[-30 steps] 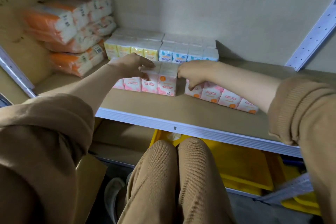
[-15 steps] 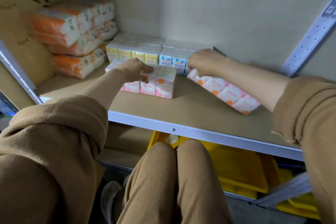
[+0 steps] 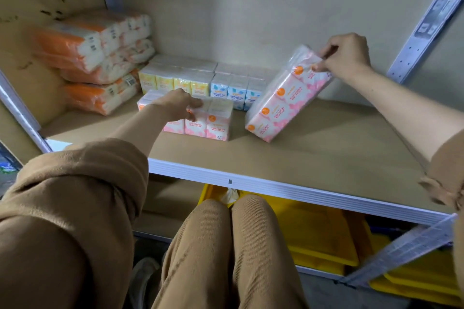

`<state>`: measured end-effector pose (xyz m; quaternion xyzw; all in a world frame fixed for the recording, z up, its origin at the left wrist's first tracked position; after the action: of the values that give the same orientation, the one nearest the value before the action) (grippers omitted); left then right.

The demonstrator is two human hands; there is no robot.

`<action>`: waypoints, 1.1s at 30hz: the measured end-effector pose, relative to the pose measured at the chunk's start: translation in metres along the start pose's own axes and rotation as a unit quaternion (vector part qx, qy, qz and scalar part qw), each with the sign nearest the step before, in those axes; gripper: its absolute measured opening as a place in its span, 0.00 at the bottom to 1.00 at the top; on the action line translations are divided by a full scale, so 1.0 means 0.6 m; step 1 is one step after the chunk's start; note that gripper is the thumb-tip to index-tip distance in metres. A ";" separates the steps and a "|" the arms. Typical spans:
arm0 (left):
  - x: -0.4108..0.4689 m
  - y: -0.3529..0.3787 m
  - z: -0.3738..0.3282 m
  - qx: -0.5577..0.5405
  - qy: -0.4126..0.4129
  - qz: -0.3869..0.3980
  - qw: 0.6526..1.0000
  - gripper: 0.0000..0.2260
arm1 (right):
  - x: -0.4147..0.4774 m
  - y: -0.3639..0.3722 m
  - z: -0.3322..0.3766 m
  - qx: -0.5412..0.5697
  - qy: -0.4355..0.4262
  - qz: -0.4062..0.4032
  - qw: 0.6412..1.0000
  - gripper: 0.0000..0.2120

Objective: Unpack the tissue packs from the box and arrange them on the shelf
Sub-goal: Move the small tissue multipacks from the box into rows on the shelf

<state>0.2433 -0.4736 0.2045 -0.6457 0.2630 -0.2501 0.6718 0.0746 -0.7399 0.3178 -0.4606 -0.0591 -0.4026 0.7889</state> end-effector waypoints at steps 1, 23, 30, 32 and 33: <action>-0.001 0.000 -0.001 0.004 -0.001 -0.001 1.000 0.25 | 0.001 -0.007 -0.013 0.006 0.018 0.003 1.000 0.16; 0.001 0.004 0.003 -0.001 0.010 -0.002 1.000 0.27 | -0.085 0.017 -0.099 -0.223 0.076 0.197 0.952 0.23; -0.011 0.015 0.023 0.030 0.022 -0.045 0.998 0.31 | -0.127 0.127 -0.053 -0.294 -0.069 0.281 0.911 0.23; -0.009 0.022 0.029 0.031 0.028 -0.054 0.998 0.29 | -0.130 0.139 -0.045 -0.315 -0.087 0.261 0.908 0.19; -0.008 0.024 0.030 0.026 0.029 -0.060 0.997 0.29 | -0.129 0.144 -0.040 -0.321 -0.095 0.255 0.907 0.18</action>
<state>0.2523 -0.4566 0.1905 -0.6348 0.2370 -0.3154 0.6643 0.0761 -0.6920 0.2095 -0.7244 0.1184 -0.1395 0.6647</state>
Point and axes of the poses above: each hand's wrist, its own x-axis towards the middle knuckle, its own y-axis out of the palm, z = x × y, the point moved 3 cm from there along x, towards the middle knuckle, and after that the axes turned 6 degrees about x, right-handed, at the moved point
